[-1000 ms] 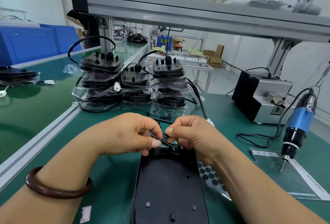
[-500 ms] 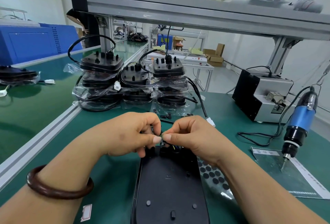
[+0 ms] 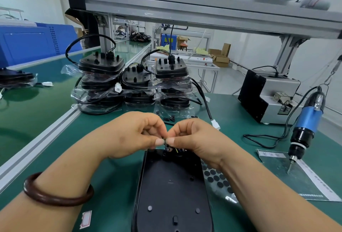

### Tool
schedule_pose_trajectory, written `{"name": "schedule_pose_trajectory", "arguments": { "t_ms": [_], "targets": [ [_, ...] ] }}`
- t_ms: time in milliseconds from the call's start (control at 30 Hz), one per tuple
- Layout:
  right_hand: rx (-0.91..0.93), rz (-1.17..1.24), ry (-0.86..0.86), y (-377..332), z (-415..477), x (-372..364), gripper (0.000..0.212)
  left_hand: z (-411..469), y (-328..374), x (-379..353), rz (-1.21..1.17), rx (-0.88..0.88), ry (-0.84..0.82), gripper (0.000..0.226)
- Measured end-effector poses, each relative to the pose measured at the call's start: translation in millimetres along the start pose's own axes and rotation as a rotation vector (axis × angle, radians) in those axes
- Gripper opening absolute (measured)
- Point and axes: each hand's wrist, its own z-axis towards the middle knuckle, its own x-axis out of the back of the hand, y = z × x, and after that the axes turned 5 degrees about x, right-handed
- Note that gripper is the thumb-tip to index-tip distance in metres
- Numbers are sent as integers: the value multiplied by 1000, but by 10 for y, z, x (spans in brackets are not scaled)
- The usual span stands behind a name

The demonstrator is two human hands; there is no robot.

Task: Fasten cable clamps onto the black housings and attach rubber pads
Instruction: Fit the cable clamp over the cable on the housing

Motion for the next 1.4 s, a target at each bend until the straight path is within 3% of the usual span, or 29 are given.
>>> {"name": "schedule_pose_trajectory", "arguments": {
  "t_ms": [133,300,533,733,800,900,1000,1100,1200,1400],
  "targets": [
    [0,-29,18,48,-17,66,19,3,-11,-8,10,26,19,10],
    [44,-144,-74,39,-90,128,8,2,14,-31,42,42,-3,10],
    [134,-240,-30,19,-108,95,2,-26,-25,-12,-5,55,-94,8],
    [75,-273,-30,-3,-160,156,2,-22,-20,-21,-74,80,-129,3],
    [29,-250,94,-19,-167,306,4,-19,-12,-25,-83,80,-131,5],
    [-84,-205,518,86,-156,676,14,-10,-19,-35,-71,94,-116,7],
    [-285,-507,702,314,-132,917,25,-4,-40,-39,-66,118,-99,6],
    [-383,-681,649,470,-93,966,29,2,-52,-48,-45,129,-94,7],
    [-438,-760,579,525,-52,962,21,9,-64,-57,-41,132,-90,8],
    [-459,-891,486,523,-29,928,20,12,-82,-67,-63,146,-88,8]
  ]
}}
